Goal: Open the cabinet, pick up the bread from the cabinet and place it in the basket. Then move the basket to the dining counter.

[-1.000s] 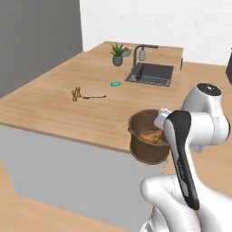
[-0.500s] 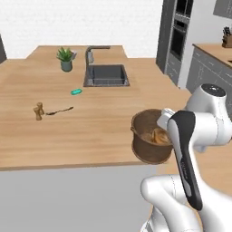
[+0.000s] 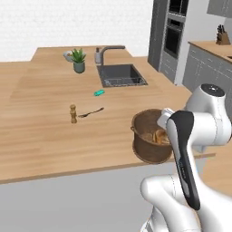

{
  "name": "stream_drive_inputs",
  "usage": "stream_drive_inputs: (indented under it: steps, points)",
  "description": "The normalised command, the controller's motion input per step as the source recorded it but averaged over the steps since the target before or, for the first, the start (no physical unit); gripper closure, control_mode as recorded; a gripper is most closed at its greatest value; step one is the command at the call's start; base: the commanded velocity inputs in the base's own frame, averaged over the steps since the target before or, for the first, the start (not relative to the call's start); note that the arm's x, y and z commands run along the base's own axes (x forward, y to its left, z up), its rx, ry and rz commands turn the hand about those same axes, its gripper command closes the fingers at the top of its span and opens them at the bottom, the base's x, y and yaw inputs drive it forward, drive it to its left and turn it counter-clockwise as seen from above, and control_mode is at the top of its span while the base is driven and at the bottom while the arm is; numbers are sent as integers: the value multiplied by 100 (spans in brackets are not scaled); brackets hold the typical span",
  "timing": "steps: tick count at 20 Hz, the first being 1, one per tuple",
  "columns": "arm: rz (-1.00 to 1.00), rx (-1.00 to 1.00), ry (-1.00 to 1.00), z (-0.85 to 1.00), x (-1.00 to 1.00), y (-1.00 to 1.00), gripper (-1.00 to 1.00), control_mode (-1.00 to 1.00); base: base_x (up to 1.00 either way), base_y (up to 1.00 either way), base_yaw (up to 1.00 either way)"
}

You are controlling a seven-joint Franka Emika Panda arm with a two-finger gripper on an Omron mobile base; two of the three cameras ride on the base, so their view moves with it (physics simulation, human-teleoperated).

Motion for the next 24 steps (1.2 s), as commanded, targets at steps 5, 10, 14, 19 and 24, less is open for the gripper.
stream_drive_inputs:
  steps: [5, 10, 14, 19, 24]
  points:
    - [0, 0, 0, 0, 0, 0, 100, 100, 28, 50, 0]
    - [0, 0, 0, 0, 0, 0, 100, 100, 57, 7, 0]
    - [0, 0, -1, 0, 36, 0, 100, -100, 0, 0, 0]
    - [3, 0, 0, -3, 34, -17, 100, -100, 0, 0, 0]
    - [10, 2, 11, -31, 100, -71, 100, -100, 0, 0, 0]
